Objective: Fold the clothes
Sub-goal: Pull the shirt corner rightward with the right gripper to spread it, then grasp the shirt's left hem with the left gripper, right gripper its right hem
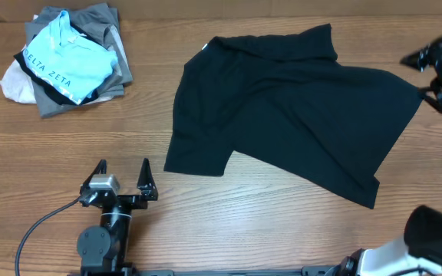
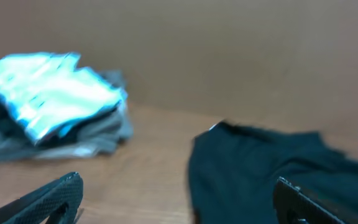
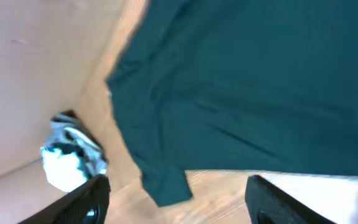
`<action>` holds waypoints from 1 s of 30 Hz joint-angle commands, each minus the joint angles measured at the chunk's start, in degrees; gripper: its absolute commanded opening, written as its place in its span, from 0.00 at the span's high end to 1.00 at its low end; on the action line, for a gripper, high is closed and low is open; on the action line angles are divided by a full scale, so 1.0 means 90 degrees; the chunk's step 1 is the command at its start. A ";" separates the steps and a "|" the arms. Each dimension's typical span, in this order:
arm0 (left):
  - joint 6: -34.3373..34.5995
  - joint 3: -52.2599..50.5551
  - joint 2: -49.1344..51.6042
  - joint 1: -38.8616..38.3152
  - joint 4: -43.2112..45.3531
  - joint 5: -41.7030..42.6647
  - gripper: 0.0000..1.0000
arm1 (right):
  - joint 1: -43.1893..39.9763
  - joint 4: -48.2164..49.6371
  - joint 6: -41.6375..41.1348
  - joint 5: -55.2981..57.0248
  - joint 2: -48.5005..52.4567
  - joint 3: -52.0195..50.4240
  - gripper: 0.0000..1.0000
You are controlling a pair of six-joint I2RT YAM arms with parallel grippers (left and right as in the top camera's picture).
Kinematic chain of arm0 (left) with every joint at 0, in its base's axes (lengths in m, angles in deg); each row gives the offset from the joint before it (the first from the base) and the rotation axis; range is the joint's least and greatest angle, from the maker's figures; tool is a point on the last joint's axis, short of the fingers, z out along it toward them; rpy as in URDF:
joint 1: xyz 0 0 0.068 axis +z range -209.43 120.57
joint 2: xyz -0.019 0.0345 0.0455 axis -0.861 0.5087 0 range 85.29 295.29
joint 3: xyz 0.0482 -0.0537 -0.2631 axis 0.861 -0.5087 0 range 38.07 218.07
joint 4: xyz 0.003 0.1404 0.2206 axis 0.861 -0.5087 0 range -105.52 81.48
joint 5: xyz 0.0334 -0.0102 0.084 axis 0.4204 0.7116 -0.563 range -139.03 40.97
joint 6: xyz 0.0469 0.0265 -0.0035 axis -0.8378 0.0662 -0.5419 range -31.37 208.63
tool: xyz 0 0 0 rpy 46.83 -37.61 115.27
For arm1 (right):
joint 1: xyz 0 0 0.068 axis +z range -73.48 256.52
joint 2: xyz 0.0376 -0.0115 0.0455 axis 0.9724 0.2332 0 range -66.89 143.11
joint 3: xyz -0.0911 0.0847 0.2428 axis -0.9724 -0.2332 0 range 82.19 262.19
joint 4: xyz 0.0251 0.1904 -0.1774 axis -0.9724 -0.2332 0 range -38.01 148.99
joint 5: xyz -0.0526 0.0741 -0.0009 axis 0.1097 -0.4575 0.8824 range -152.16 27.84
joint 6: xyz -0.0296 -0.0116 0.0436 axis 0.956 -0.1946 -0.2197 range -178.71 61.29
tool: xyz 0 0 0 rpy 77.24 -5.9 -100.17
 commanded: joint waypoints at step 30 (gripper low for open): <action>-0.0840 0.7655 0.7599 -0.0194 -0.5867 0.3235 0.00 | 0.0775 0.0755 -0.0155 0.1163 -0.3534 -0.4789 0.00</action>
